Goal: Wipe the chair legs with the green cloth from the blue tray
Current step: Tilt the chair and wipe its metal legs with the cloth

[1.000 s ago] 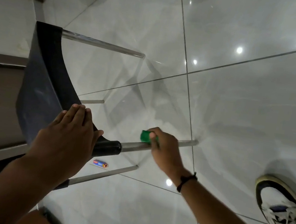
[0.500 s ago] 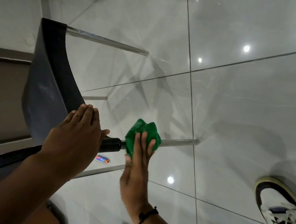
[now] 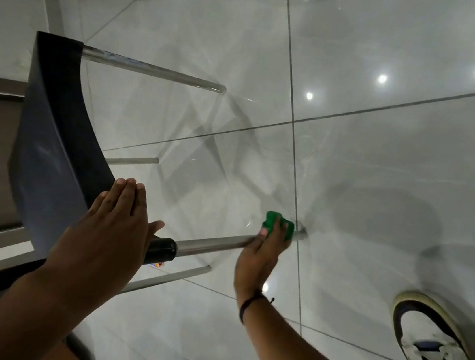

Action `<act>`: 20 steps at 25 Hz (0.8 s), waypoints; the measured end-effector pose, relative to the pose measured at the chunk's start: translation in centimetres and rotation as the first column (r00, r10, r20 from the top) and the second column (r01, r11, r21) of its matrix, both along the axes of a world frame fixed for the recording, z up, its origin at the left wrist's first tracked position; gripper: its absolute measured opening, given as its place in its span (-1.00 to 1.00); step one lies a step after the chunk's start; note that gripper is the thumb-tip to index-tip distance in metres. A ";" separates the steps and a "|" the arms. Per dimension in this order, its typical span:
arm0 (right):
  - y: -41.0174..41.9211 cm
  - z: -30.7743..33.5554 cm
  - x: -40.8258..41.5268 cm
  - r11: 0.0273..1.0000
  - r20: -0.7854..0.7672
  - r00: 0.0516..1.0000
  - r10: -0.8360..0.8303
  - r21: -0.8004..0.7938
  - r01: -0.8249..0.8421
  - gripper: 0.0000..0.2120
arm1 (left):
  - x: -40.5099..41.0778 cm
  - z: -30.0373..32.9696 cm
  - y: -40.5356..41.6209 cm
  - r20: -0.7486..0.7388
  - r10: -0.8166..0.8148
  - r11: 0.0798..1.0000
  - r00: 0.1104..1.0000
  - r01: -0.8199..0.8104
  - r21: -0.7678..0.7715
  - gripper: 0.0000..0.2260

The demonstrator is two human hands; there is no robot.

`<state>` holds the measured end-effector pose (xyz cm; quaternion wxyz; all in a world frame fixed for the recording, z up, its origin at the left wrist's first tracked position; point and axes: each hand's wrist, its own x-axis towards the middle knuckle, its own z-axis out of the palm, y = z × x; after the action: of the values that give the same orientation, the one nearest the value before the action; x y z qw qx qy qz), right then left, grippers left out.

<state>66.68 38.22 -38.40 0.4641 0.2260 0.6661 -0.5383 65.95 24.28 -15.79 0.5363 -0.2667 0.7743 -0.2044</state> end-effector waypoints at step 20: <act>0.0 6.7 -6.0 0.812 -0.141 0.845 0.516 -0.231 -0.535 -0.73 | -5.6 3.0 -0.1 -0.342 0.148 0.986 0.928 -0.164 -0.019 -0.30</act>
<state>60.63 38.26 -31.73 0.5964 -0.0495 0.6416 -0.4797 60.35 24.14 -12.77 0.4027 -0.3713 0.8265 -0.1304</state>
